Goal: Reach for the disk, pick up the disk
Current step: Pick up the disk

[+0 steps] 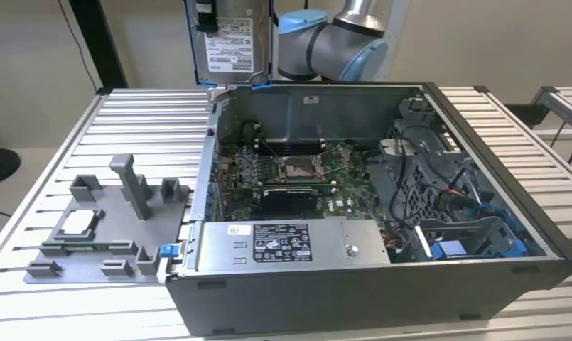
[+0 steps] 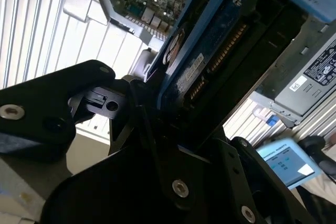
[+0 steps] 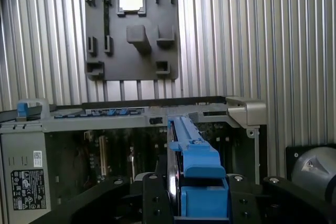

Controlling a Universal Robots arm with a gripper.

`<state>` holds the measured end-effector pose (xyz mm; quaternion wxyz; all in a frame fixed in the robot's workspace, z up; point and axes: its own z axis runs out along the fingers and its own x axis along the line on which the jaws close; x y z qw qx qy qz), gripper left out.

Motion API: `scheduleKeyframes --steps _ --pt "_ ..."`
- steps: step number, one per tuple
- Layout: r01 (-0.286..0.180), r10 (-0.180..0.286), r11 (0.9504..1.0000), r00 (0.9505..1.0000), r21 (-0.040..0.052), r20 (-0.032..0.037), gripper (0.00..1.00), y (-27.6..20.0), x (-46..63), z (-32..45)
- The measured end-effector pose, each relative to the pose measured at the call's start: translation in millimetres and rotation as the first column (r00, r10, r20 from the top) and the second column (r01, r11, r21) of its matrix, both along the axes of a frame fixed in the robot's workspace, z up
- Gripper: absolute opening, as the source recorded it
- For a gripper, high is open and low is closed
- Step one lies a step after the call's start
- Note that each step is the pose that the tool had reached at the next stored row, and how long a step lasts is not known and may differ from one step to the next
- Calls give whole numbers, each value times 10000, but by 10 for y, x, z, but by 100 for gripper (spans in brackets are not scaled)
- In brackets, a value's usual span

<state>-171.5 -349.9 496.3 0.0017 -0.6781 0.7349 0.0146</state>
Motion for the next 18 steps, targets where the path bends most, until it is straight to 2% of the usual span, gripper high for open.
scheduleKeyframes --steps 3,12,18 --pt "-4 4 10000 10000 1 1 0 0 70 -3" --pt "-6 6 10000 10000 2 1 0 0 104 -4" --pt "-6 6 10000 10000 1 1 0 0 279 -4"
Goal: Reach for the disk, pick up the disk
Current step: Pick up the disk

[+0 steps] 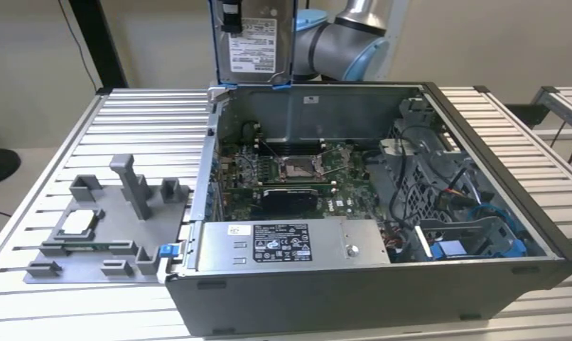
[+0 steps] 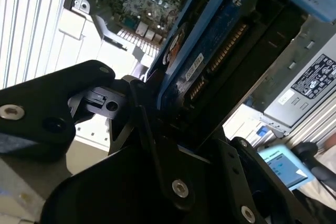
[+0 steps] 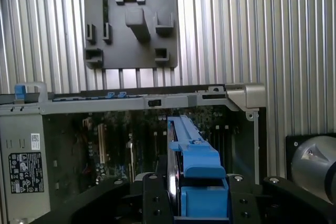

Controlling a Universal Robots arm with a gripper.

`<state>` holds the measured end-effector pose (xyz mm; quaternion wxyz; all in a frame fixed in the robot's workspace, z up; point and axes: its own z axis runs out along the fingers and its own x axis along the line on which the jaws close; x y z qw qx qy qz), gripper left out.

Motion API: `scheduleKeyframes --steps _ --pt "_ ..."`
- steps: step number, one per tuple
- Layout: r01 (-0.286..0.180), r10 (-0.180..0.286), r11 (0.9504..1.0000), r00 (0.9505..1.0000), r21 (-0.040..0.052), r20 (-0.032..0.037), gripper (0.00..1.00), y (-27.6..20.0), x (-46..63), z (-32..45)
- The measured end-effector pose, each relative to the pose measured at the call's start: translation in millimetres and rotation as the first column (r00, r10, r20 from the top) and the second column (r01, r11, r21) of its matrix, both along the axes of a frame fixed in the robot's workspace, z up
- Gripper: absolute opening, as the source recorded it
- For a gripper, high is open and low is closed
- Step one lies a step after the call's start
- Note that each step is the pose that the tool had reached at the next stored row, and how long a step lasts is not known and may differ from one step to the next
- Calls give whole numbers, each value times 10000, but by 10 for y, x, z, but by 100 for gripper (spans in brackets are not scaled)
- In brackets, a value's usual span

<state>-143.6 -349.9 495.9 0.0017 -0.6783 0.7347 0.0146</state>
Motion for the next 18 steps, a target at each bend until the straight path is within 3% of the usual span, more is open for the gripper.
scheduleKeyframes --steps 18 --pt "-22 22 10000 10000 0 -1 0 0 548 -36"
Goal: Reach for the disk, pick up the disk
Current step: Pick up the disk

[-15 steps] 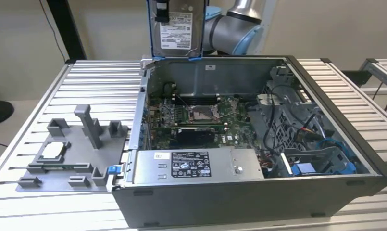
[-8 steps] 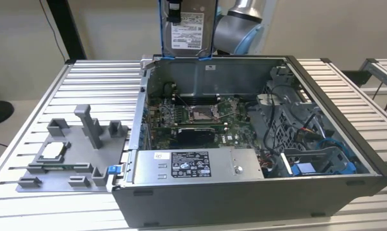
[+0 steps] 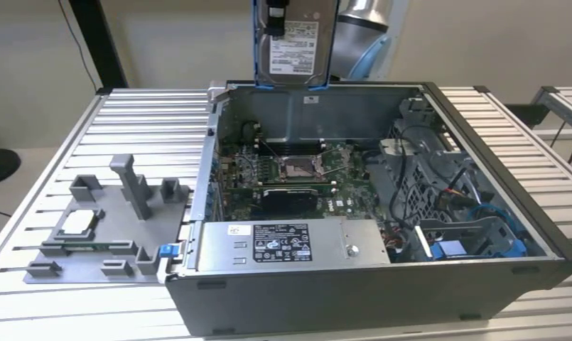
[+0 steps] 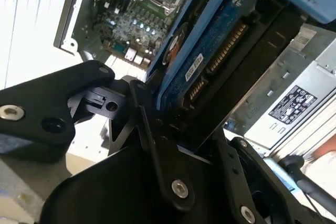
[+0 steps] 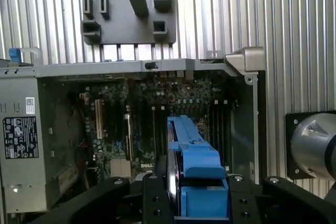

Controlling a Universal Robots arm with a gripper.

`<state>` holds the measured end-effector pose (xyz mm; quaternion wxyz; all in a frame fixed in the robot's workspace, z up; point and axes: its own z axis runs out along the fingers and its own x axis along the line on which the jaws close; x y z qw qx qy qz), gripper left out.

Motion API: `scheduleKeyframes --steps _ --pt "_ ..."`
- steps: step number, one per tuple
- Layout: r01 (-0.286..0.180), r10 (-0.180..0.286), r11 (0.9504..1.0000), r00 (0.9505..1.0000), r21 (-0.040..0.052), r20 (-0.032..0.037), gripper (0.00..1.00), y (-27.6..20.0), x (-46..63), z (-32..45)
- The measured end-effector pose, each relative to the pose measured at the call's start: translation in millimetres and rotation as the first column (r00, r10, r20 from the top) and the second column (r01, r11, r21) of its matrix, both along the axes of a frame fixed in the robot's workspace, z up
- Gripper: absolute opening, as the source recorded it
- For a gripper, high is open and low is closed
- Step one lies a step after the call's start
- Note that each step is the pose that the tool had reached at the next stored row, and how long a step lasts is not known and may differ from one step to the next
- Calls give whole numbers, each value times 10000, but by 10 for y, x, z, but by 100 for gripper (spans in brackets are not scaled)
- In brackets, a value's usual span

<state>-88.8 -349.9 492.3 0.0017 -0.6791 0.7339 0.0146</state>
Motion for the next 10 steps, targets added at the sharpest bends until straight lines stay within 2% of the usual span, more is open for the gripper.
scheduleKeyframes --steps 10 --pt "-3 3 10000 10000 0 0 0 0 312 -40"
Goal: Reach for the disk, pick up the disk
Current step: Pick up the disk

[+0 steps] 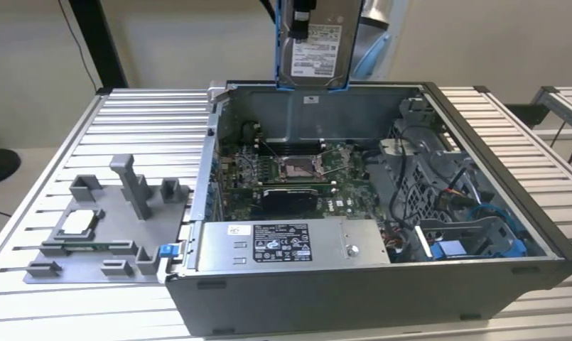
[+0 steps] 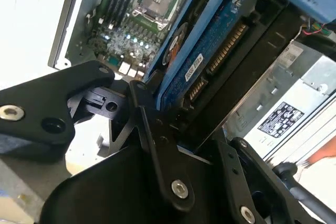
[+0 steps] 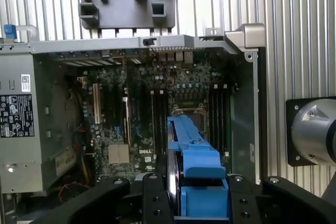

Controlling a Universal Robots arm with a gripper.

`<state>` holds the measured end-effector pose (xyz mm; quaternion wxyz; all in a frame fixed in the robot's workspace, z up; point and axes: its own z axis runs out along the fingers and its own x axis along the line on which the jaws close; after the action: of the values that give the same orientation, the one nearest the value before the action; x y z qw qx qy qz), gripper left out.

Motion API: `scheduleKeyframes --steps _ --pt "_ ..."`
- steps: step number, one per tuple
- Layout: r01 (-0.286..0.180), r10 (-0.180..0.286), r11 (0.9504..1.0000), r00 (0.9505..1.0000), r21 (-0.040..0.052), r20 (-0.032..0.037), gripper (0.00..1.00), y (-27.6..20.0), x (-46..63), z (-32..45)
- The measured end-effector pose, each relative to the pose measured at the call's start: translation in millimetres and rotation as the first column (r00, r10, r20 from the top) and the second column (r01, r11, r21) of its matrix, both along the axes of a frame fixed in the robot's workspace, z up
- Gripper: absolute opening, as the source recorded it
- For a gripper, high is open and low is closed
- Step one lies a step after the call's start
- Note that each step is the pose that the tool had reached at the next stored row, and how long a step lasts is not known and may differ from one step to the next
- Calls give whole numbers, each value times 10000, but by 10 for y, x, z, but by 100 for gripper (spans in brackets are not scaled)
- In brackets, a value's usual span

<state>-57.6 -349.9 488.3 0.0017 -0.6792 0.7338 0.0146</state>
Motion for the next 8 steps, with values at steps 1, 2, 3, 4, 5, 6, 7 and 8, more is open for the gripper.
scheduleKeyframes --steps 1,2,3,4,5,6,7,8 --pt "0 0 10000 10000 0 0 0 0 34 -4" --pt "-2 2 10000 10000 -1 0 0 0 67 -8" --pt "-2 2 10000 10000 0 0 0 0 100 -12" --pt "-1 1 10000 10000 -1 0 0 0 131 -15" --pt "-2 2 10000 10000 0 0 0 0 166 -19" --pt "-4 4 10000 10000 0 0 0 0 198 -23" --pt "-3 3 10000 10000 0 0 0 0 230 -26" --pt "-3 3 10000 10000 0 0 0 0 261 -30"
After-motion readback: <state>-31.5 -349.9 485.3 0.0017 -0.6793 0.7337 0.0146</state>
